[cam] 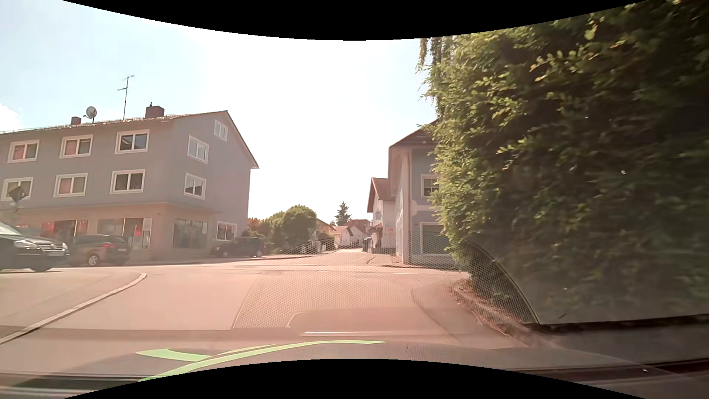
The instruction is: Follow the waypoints while adhering to traffic rules and regulations
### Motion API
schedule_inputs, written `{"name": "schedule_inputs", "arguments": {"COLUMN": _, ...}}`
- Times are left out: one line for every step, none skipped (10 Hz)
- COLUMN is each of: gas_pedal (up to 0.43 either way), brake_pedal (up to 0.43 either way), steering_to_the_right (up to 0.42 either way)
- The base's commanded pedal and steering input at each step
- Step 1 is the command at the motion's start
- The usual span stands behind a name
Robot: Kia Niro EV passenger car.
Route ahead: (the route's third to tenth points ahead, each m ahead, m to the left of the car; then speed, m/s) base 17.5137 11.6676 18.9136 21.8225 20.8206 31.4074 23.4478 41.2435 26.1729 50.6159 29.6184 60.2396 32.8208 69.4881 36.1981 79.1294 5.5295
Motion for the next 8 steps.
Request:
{"name": "schedule_inputs", "arguments": {"gas_pedal": 0.000, "brake_pedal": 0.055, "steering_to_the_right": -0.030}}
{"name": "schedule_inputs", "arguments": {"gas_pedal": 0.000, "brake_pedal": 0.061, "steering_to_the_right": -0.028}}
{"name": "schedule_inputs", "arguments": {"gas_pedal": 0.000, "brake_pedal": 0.079, "steering_to_the_right": -0.025}}
{"name": "schedule_inputs", "arguments": {"gas_pedal": 0.000, "brake_pedal": 0.085, "steering_to_the_right": -0.025}}
{"name": "schedule_inputs", "arguments": {"gas_pedal": 0.000, "brake_pedal": 0.104, "steering_to_the_right": -0.024}}
{"name": "schedule_inputs", "arguments": {"gas_pedal": 0.000, "brake_pedal": 0.116, "steering_to_the_right": -0.021}}
{"name": "schedule_inputs", "arguments": {"gas_pedal": 0.000, "brake_pedal": 0.122, "steering_to_the_right": -0.017}}
{"name": "schedule_inputs", "arguments": {"gas_pedal": 0.000, "brake_pedal": 0.128, "steering_to_the_right": -0.013}}
